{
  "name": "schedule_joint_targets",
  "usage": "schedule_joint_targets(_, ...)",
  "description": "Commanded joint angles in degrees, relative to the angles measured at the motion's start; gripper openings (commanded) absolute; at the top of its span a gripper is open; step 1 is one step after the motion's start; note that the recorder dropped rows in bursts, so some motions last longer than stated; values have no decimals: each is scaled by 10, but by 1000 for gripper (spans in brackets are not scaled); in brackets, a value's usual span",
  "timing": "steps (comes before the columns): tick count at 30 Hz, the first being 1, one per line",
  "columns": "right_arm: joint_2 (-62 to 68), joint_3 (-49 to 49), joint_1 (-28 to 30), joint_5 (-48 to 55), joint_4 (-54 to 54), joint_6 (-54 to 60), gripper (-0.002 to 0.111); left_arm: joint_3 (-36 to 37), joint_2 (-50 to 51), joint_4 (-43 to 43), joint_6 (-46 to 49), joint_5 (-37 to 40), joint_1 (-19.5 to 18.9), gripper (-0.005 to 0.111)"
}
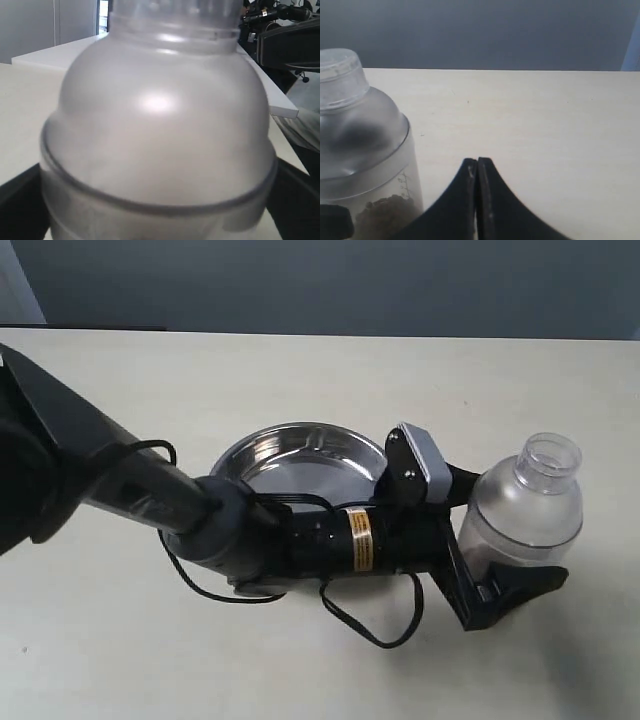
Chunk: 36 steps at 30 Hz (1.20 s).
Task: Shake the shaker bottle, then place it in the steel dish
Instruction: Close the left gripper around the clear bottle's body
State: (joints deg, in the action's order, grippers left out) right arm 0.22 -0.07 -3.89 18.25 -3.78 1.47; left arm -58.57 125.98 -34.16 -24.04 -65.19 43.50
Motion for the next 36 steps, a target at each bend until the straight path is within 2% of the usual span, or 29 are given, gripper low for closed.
schedule_joint_targets(1, -2, 1, -2, -8, 1, 0, -1, -9, 0, 20, 1, 24, 12, 102)
schedule_joint_targets(4, -2, 1, -2, -8, 1, 0, -1, -9, 6, 41, -4, 36, 12, 102)
schedule_joint_targets(10, -2, 1, -2, -8, 1, 0, -1, -23, 33, 63, -7, -33, 12, 102)
schedule_joint_targets(14, -2, 1, -2, -8, 1, 0, -1, -39, 38, 56, -41, -23, 16, 102)
schedule_joint_targets(33, -2, 1, -2, -8, 1, 0, -1, -63, 46, 33, -42, -7, 28, 102)
schedule_joint_targets(36, -2, 1, -2, -8, 1, 0, -1, -63, 46, 34, -71, -5, 28, 102)
